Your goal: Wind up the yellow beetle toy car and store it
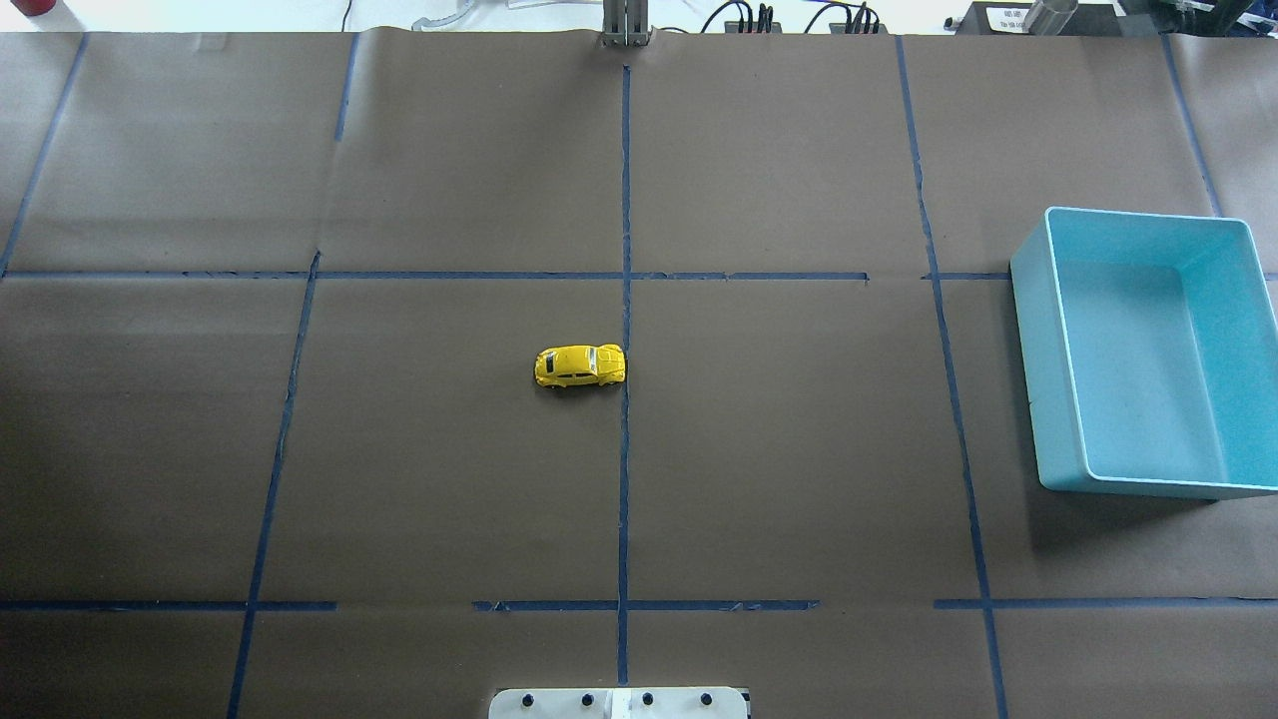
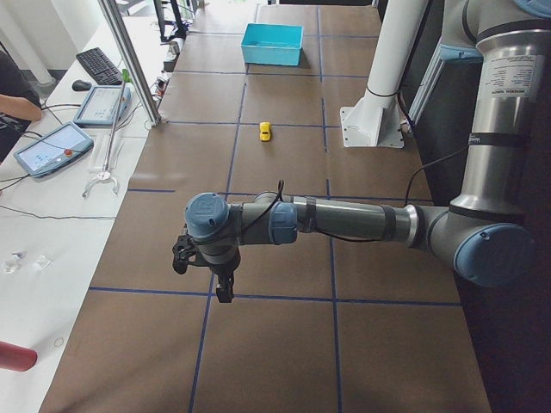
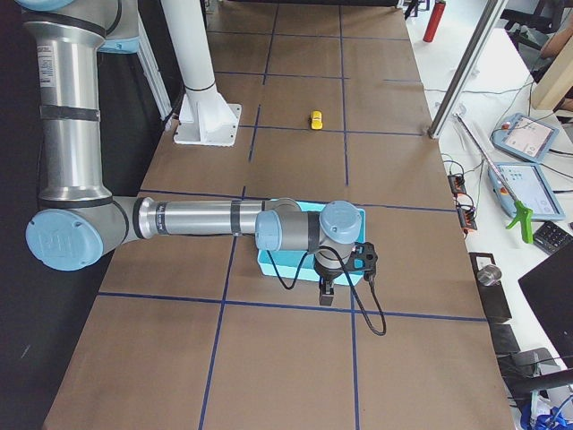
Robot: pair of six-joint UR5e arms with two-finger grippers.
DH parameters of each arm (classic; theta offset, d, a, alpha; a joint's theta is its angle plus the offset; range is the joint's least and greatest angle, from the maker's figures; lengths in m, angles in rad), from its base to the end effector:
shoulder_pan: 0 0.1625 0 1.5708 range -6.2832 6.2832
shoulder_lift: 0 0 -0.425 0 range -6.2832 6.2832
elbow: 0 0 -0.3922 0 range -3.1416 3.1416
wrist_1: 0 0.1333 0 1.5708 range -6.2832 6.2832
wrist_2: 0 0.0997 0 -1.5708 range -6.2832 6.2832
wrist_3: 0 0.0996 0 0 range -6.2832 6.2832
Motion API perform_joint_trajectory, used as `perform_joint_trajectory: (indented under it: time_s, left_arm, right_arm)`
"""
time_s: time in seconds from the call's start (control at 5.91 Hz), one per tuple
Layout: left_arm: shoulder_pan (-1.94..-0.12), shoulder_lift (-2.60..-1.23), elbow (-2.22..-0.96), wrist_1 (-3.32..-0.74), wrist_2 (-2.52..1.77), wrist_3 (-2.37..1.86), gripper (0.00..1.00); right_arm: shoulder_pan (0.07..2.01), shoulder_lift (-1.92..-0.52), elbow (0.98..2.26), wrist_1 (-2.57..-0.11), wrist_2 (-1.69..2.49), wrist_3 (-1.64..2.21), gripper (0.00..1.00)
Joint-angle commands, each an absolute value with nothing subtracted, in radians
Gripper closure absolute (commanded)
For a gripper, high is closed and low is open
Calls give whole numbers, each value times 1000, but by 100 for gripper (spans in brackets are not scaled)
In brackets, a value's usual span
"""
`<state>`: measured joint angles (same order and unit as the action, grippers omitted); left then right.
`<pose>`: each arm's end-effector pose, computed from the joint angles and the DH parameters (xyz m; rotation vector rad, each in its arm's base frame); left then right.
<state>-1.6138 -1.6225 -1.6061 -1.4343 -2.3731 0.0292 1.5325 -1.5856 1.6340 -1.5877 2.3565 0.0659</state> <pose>-0.0835 -0.5057 0.6269 -0.0178 0.8033 -0.0329 0.0441 -0.4894 0.6357 -0.0111 -0.7861 0.0138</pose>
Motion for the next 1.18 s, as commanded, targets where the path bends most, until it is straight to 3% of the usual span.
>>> perform_joint_trajectory:
  time_s: [0.0,1.02]
  left_arm:
    - [-1612,-1623,-1605,-1434,-2372,29,0]
    - [-1608,-1625,-1557,-1437,-2375,35,0]
  right_arm:
    - [1537,-1588,1638,-1588,2356,66,0]
    - [1586,-1624,1675,-1588,2361,66,0]
